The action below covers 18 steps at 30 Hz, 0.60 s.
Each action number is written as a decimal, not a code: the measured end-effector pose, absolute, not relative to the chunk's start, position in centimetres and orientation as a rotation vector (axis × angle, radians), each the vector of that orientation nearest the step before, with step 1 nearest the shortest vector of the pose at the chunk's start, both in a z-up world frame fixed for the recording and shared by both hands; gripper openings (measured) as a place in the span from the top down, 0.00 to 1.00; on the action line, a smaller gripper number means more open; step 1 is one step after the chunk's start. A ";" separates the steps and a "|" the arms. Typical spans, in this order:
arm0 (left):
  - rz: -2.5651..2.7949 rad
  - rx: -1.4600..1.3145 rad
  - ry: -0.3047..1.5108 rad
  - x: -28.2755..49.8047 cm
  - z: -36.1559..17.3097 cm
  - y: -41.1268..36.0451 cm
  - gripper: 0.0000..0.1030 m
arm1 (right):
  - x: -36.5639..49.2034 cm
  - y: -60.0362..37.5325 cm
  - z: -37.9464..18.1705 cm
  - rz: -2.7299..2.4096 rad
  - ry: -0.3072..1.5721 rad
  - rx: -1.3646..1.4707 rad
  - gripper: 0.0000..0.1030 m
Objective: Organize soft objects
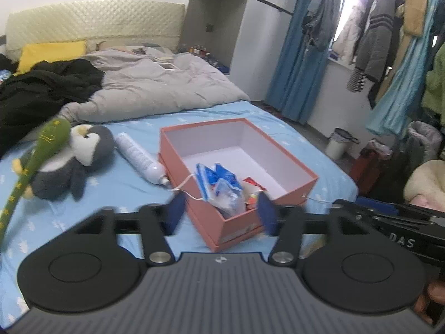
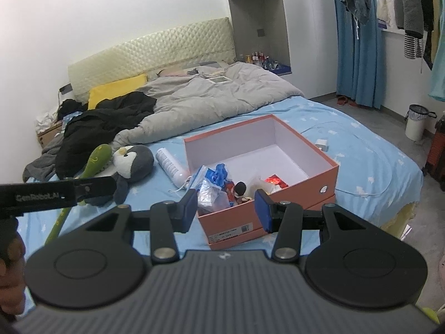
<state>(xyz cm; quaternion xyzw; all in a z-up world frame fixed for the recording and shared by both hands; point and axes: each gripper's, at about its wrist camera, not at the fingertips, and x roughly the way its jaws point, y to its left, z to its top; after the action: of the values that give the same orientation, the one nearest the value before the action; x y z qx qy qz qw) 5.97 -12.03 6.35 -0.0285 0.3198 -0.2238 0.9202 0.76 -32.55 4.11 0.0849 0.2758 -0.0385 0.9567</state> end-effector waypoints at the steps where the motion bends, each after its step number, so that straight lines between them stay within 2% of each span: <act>1: -0.454 -0.052 0.650 6.0 6.5 -12.0 0.19 | 0.8 -32.5 4.1 -0.080 0.557 0.171 0.25; 2: -0.451 -0.051 0.645 6.0 6.6 -12.0 0.13 | 0.8 -32.6 4.1 -0.083 0.551 0.173 0.16; 3: -0.450 -0.055 0.643 6.1 6.6 -11.9 0.10 | 0.7 -32.7 4.1 -0.086 0.545 0.175 0.03; 4: -0.452 -0.062 0.645 6.2 6.7 -11.7 0.07 | 0.7 -32.8 4.2 -0.090 0.541 0.174 0.00; 8: -0.436 -0.062 0.642 6.3 6.9 -11.5 0.02 | 0.7 -32.9 4.2 -0.123 0.546 0.162 0.00; 18: -0.425 -0.056 0.665 6.8 6.6 -11.7 0.01 | 0.7 -32.9 4.2 -0.106 0.554 0.178 0.00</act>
<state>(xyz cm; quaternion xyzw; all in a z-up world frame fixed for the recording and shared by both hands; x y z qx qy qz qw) 6.78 -11.67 6.64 -0.0274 0.3240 -0.2072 0.9227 0.74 -32.90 4.16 0.0876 0.2731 -0.0523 0.9566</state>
